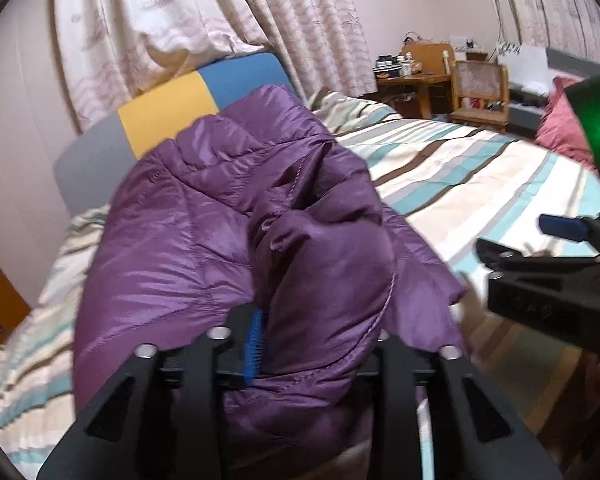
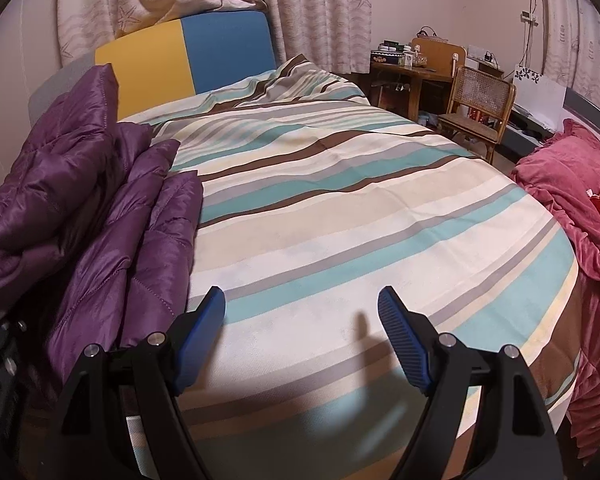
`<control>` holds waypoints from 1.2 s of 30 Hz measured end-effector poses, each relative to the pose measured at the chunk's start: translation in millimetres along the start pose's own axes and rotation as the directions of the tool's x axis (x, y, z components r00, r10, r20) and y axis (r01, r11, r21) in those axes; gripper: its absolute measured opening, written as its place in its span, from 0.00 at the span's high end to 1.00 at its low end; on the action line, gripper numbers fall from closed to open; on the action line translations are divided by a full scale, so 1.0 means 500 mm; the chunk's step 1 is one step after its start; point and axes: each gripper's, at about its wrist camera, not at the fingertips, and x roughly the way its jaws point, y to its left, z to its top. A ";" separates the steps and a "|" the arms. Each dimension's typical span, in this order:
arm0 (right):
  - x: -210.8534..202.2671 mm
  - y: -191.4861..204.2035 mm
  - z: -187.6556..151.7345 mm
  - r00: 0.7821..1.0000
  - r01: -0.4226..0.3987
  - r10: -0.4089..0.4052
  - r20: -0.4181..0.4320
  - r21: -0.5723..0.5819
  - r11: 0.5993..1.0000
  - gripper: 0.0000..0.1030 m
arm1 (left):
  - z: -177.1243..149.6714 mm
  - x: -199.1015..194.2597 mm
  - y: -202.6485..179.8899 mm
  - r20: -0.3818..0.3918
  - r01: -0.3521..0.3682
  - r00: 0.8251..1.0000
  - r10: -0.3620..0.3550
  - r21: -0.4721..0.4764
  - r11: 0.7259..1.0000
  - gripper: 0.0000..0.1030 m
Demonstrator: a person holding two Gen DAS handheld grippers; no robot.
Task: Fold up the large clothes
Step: 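Lift the folded jacket with the left gripper and set it down while the right gripper withdraws, then grasp the purple jacket bundle edge with both grippers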
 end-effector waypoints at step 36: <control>-0.161 0.181 0.181 0.929 -0.283 0.303 0.212 -0.117 0.952 0.23 | -0.087 -0.026 0.453 -0.143 -0.188 0.982 0.121 -0.758 0.625 0.13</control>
